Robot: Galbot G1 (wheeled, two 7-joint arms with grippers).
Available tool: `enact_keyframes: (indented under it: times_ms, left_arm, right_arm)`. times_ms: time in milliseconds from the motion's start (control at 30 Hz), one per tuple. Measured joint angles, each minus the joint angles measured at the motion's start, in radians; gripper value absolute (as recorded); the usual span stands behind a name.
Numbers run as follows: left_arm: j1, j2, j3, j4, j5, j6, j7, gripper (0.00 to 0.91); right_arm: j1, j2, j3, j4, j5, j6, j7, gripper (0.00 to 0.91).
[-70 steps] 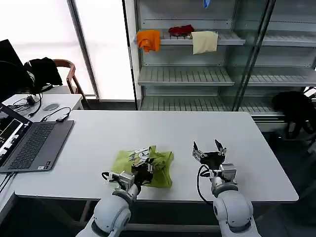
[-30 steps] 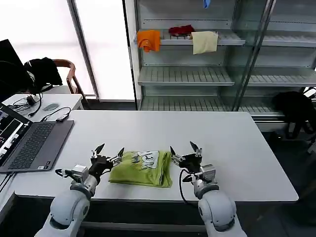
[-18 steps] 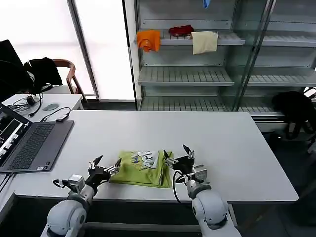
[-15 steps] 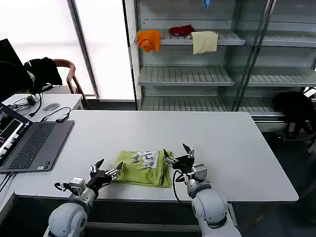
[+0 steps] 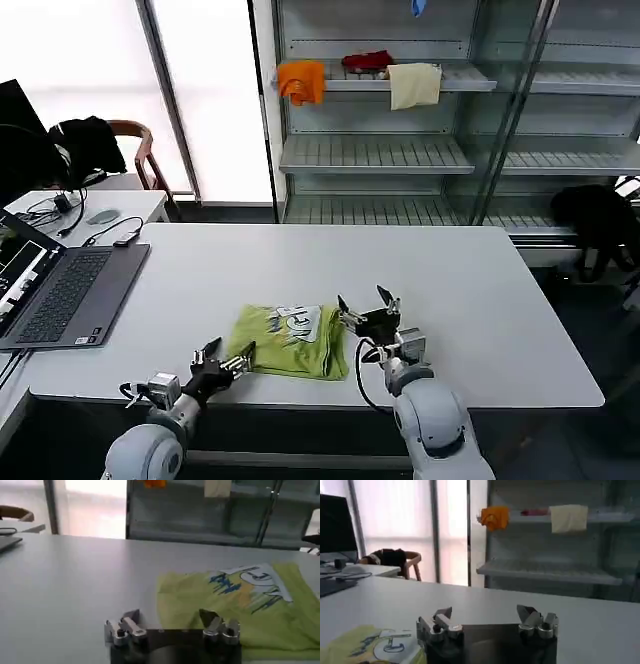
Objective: Fold and organize the clothes.
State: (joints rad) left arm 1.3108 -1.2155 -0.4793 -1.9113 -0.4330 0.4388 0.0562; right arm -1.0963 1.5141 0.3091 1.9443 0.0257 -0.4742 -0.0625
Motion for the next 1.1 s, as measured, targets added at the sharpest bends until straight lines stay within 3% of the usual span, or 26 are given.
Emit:
enact_keyframes:
  times_ms: [33,233,800,1100]
  left_arm:
    - [-0.002,-0.002,0.002,0.002,-0.003,0.001,0.001,0.181]
    - [-0.016,-0.005,0.001,0.013,-0.030,0.018,-0.002,0.060]
    - [-0.055,-0.014,0.010,0.031,-0.105,0.067,-0.016,0.000]
    - [-0.040,-0.007,0.006,0.042,-0.011,0.006,0.001,0.000]
  right_arm:
    - [-0.001,-0.001,0.000,0.000,0.000,0.000,0.001,0.907]
    - [-0.002,-0.003,0.001,0.002,-0.004,0.006,0.008,0.907]
    - [0.005,-0.003,0.003,-0.002,-0.020,0.023,0.020,0.907]
    - [0.010,-0.006,0.014,-0.004,-0.020,0.027,0.030,0.907]
